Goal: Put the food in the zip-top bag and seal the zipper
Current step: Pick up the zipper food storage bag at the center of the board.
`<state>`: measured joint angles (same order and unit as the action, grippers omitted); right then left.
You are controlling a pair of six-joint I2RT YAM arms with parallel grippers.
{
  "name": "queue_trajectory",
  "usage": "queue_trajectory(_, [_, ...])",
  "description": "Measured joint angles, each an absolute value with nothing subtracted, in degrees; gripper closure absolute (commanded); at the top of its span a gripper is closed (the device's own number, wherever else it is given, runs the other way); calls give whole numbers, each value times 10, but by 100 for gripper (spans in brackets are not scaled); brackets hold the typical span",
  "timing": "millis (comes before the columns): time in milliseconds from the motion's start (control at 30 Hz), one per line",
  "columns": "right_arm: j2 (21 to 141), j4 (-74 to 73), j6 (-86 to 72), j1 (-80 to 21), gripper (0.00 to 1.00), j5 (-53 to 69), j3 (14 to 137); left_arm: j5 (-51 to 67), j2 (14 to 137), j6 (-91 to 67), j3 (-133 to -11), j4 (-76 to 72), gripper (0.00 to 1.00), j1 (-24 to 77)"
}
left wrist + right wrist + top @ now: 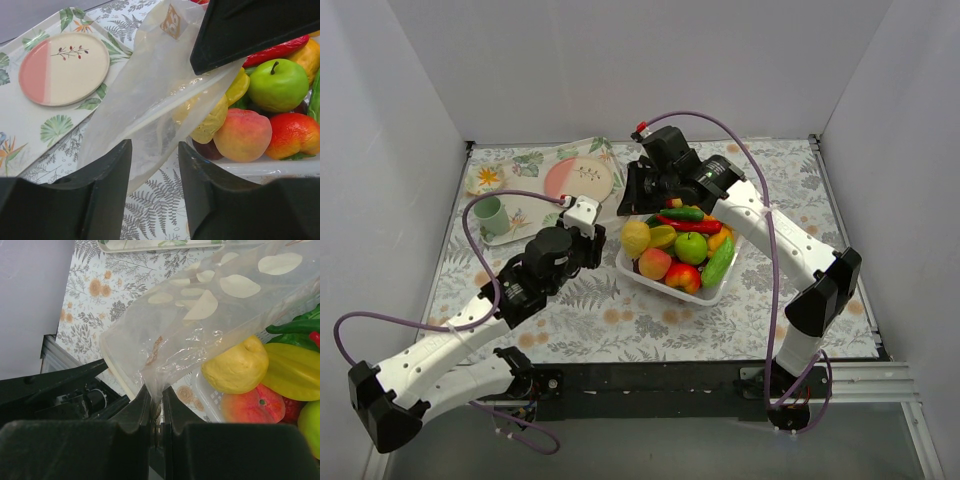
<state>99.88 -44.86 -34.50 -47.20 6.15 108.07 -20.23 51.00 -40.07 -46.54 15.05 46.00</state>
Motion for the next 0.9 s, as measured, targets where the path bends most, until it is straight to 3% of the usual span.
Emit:
queue_trajectory(267, [997,-449,-345,-472,99,60,1078,-203,507,-401,-479,169,57,460])
queue_trajectory(400, [997,-449,-345,-472,99,57,1078,-183,502,-406,-494,179,67,460])
queue_trajectory(533, [997,-449,-345,-472,99,57,1077,-140,477,-412,-505,187,68,460])
queue_trajectory(600, [997,-449,-345,-472,99,57,1077,-133,467,-414,-509,191,64,460])
queue_trajectory(633, [997,-449,-345,-472,99,57,1077,-132,465,-414,-510,193,55,460])
queue_trajectory(700, [997,-449,-345,-472,99,57,1077,-130,464,-414,-510,199,48,460])
queue_trajectory(900, [997,-450,-346,-472,99,57,1077,-129,491,-421,-509,218,44,460])
